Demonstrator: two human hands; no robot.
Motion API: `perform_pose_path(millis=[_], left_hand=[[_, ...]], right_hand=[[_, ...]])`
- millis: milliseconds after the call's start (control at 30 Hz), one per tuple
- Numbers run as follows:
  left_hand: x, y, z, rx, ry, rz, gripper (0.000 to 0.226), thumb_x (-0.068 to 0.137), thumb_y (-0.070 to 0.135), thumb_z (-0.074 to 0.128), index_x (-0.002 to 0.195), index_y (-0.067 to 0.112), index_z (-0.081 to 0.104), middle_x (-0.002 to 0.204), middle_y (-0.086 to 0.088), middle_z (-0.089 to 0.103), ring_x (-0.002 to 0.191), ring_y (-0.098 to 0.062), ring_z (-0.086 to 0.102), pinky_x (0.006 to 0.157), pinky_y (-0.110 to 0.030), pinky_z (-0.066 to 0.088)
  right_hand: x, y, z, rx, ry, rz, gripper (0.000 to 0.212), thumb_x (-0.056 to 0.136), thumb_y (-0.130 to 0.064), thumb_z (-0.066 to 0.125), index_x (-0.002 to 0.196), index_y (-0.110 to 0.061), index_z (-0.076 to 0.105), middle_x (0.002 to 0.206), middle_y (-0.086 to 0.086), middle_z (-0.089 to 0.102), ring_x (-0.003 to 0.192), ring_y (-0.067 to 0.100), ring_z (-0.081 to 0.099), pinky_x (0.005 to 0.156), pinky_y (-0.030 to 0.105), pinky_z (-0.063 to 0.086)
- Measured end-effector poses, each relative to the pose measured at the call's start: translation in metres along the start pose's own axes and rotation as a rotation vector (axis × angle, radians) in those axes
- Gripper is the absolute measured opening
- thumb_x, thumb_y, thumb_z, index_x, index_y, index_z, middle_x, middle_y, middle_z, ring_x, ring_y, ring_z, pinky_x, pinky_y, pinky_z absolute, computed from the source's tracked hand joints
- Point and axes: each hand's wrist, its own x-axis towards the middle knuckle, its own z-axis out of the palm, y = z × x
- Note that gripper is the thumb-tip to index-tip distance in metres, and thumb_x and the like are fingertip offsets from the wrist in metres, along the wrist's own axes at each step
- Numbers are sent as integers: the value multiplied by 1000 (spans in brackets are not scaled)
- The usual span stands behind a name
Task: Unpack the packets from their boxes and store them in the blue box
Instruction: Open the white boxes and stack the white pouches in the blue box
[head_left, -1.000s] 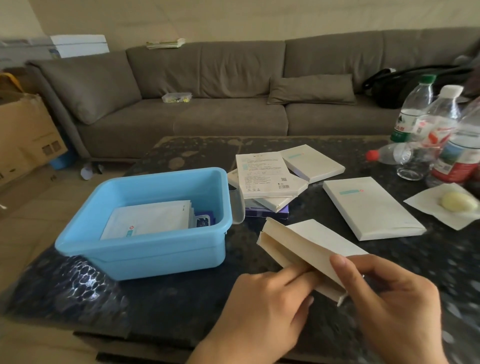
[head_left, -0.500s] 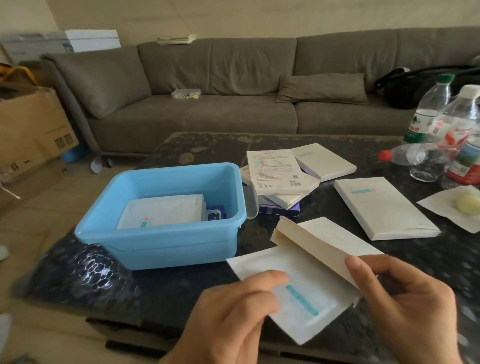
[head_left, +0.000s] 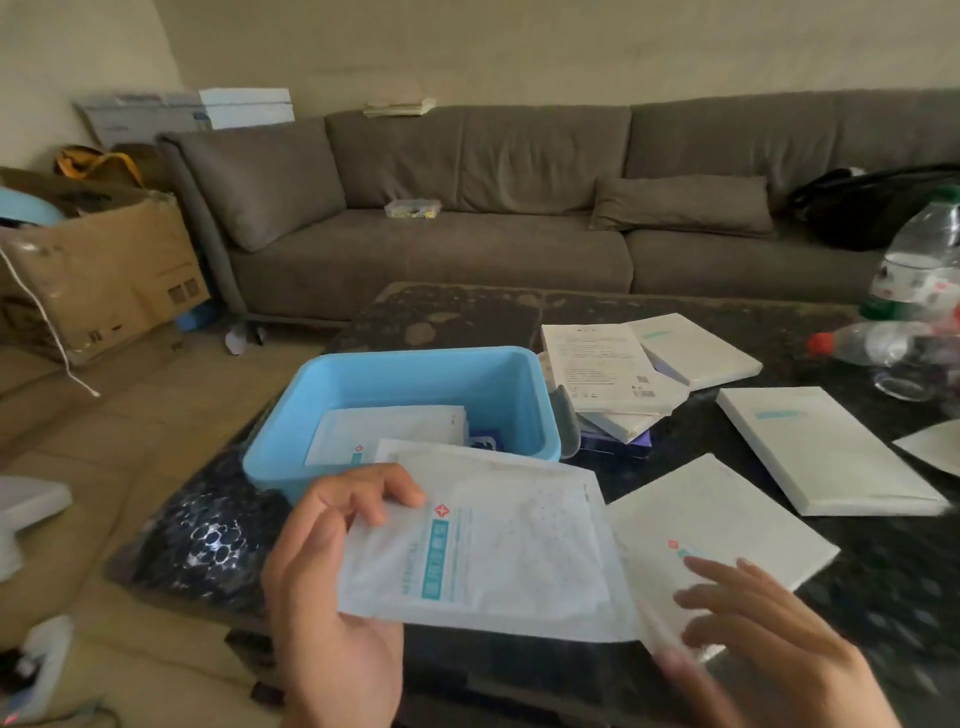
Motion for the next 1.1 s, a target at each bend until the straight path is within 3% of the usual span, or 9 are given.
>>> perform_pose_path(millis=[100, 167, 233, 333, 367, 467, 600, 967, 1100], left_hand=[[6, 8, -1, -24, -10, -1, 47, 59, 56, 77, 66, 15, 55, 79, -14, 58, 86, -28, 53, 78, -43, 43], [11, 13, -2, -33, -17, -17, 47, 57, 56, 77, 66, 15, 57, 80, -14, 59, 86, -30, 55, 77, -41, 46], [16, 20, 1, -11, 8, -24, 39, 58, 50, 78, 67, 16, 60, 82, -12, 63, 86, -27, 60, 75, -33, 53], [26, 22, 0, 87, 267, -33, 7, 73, 22, 68, 80, 21, 66, 98, -4, 72, 93, -18, 70, 66, -23, 56], [30, 21, -3, 112, 372, -44, 11, 81, 14, 65, 88, 22, 65, 104, 0, 72, 96, -15, 71, 64, -20, 56], [43, 24, -14, 107, 507, -181, 17, 91, 8, 64, 99, 23, 59, 102, -1, 73, 94, -14, 73, 61, -23, 57], [54, 32, -25, 33, 537, -330, 20, 84, 12, 72, 97, 20, 60, 99, -8, 74, 85, -17, 75, 59, -23, 57], [61, 44, -42, -190, 787, -269, 11, 92, 8, 63, 93, 18, 67, 97, -2, 75, 88, -16, 75, 74, -30, 59], [60, 47, -45, -188, 811, -219, 11, 94, 8, 60, 96, 18, 65, 100, -2, 72, 93, -18, 74, 81, -32, 57]], right_hand=[[27, -52, -27, 635, -3, 384, 66, 67, -87, 53, 71, -26, 78, 79, -4, 76, 65, 12, 72, 55, 30, 55], [51, -70, -32, 1000, -185, 554, 58, 62, -72, 67, 87, -20, 78, 80, 15, 75, 67, 28, 71, 52, 36, 54], [77, -82, -33, 1130, -349, 566, 50, 62, -49, 77, 103, -20, 74, 87, 18, 75, 72, 30, 72, 55, 39, 56], [109, -92, -28, 1154, -355, 549, 36, 79, -18, 65, 115, -22, 64, 98, 12, 76, 89, 31, 74, 75, 45, 62], [120, -93, -25, 1138, -344, 553, 32, 83, -16, 62, 114, -25, 63, 98, 8, 76, 89, 29, 74, 75, 45, 61], [150, -93, -16, 1015, -299, 567, 24, 88, -19, 62, 106, -36, 61, 102, 2, 76, 91, 28, 74, 79, 51, 60], [179, -97, 1, 868, -334, 569, 40, 77, -27, 68, 116, -33, 62, 115, 1, 70, 102, 29, 69, 92, 53, 55], [220, -106, 47, 714, -348, 606, 22, 95, -12, 60, 116, -20, 60, 107, 9, 68, 87, 24, 68, 58, 33, 59], [222, -103, 63, 716, -365, 654, 24, 94, -9, 60, 117, -16, 59, 108, 13, 67, 85, 26, 68, 51, 33, 58]])
